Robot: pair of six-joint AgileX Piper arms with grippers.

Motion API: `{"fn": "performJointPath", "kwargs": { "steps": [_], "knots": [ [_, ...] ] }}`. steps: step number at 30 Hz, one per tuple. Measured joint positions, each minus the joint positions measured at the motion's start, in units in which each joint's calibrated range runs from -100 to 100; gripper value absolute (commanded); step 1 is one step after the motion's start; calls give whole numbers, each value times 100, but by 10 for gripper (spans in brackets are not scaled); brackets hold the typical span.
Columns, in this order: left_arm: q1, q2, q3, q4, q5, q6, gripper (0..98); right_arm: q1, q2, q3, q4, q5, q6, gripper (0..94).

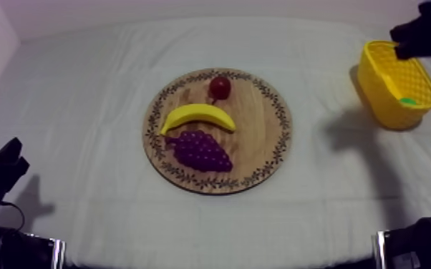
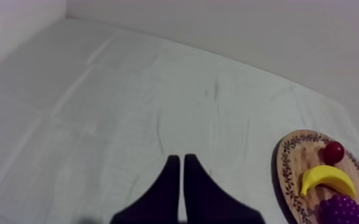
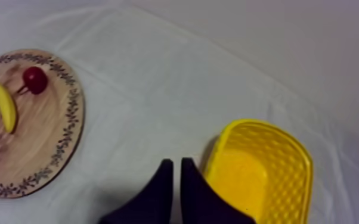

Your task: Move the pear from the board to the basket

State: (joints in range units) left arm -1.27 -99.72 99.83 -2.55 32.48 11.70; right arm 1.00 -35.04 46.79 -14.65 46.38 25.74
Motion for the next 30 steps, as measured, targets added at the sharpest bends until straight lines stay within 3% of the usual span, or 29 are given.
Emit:
{"fn": "performJointPath", "kwargs": {
  "steps": [10, 23, 30],
  "knots": [
    [0, 0, 0, 0, 0, 0, 1, -197, -1877, 1962, -148, -626, -76, 4],
    [0, 0, 0, 0, 0, 0, 1, -341, -4286, 4104, -85, -673, -360, 4],
    [0, 0, 0, 0, 0, 0, 1, -426, -5203, 4835, 221, -612, -720, 4]
  ]
}}
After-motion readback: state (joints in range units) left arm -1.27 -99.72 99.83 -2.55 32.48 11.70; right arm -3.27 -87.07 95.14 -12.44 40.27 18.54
